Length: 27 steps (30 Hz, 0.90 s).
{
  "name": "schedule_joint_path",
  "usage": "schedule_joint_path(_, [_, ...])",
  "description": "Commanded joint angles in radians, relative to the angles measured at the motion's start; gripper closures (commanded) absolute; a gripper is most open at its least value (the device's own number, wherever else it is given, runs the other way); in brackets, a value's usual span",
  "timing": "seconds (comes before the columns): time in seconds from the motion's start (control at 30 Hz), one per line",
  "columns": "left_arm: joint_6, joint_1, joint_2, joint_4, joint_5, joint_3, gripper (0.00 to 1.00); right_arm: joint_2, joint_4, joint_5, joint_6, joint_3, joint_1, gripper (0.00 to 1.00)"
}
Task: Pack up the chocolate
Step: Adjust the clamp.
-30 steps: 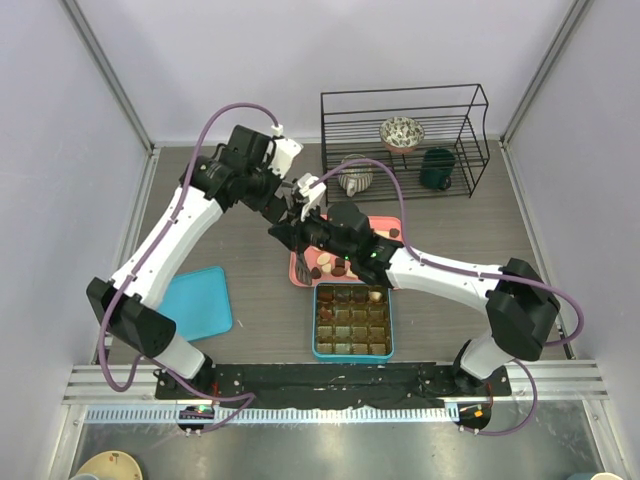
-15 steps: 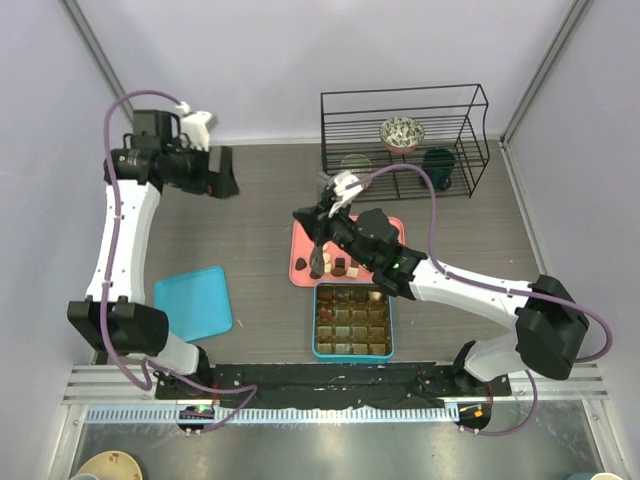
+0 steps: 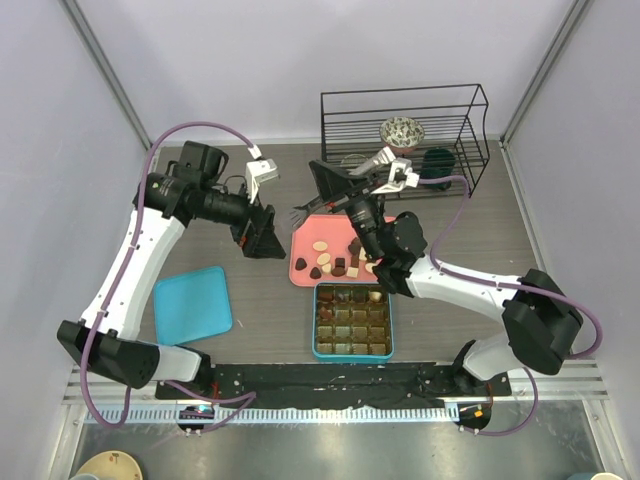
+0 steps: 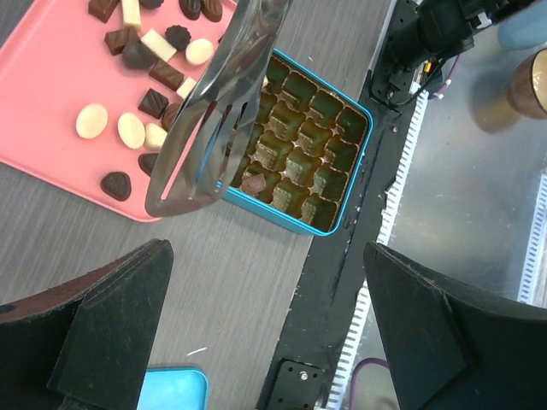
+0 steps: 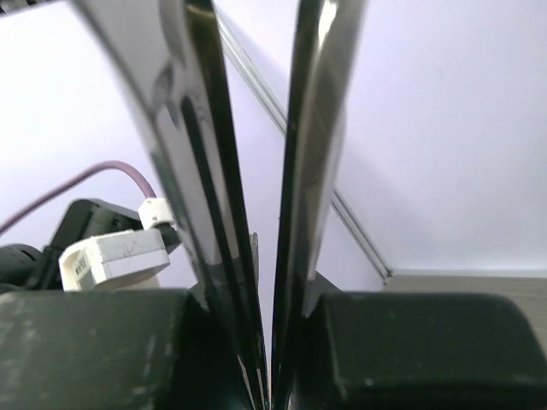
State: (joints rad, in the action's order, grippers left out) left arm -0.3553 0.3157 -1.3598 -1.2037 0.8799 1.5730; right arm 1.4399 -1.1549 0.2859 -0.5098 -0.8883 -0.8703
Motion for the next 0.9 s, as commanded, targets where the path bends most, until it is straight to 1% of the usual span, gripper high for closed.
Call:
schedule_joint_path(0.0, [-0.068, -0.006, 0.028, 0.018, 0.037, -0.004, 0.00, -0.035, -0.193, -0.008, -0.134, 0.034, 0.011, 0.99])
schedule_joint_path(0.23, [-0.065, -0.004, 0.018, 0.018, 0.062, 0.024, 0.00, -0.032, -0.198, -0.060, -0.222, 0.057, 0.017, 0.99])
schedule_joint_path(0.37, [-0.097, -0.007, 0.014, 0.001, 0.011, 0.015, 0.00, -0.051, -0.181, -0.086, -0.223, 0.055, 0.024, 0.99])
schedule_joint_path(0.47, [-0.114, -0.007, 0.019, -0.017, 0.042, 0.009, 0.01, -0.052, -0.158, -0.112, -0.240, 0.046, 0.033, 0.99])
schedule_joint_path(0.53, [-0.114, -0.007, 0.018, -0.023, 0.097, 0.013, 0.06, -0.027, -0.184, -0.128, -0.280, 0.035, 0.036, 0.99])
schedule_joint_path(0.57, [-0.117, -0.007, 0.014, -0.031, 0.115, 0.019, 0.14, -0.016, -0.198, -0.134, -0.295, 0.031, 0.039, 0.99])
schedule_joint_path(0.63, [-0.142, -0.009, -0.010, -0.075, 0.160, 0.061, 0.24, 0.022, -0.249, -0.148, -0.335, 0.019, 0.044, 0.99])
schedule_joint_path(0.67, [-0.154, -0.007, -0.027, -0.136, 0.175, 0.082, 0.35, 0.034, -0.262, -0.162, -0.340, 0.014, 0.044, 0.99])
schedule_joint_path(0.73, [-0.227, -0.007, -0.083, -0.219, 0.220, 0.151, 0.48, 0.062, -0.293, -0.174, -0.354, 0.005, 0.042, 0.99])
schedule_joint_path(0.77, [-0.264, -0.007, -0.106, -0.328, 0.235, 0.174, 0.66, 0.069, -0.319, -0.172, -0.361, 0.003, 0.044, 0.99])
schedule_joint_path(0.8, [-0.337, -0.009, -0.128, -0.380, 0.247, 0.198, 0.72, 0.077, -0.334, -0.172, -0.364, 0.005, 0.045, 0.99])
schedule_joint_path(0.83, [-0.370, -0.007, -0.154, -0.432, 0.254, 0.240, 0.79, 0.092, -0.348, -0.171, -0.366, 0.005, 0.044, 0.99])
schedule_joint_path(0.87, [-0.367, -0.007, -0.185, -0.456, 0.260, 0.246, 0.86, 0.097, -0.361, -0.171, -0.374, 0.003, 0.045, 0.99])
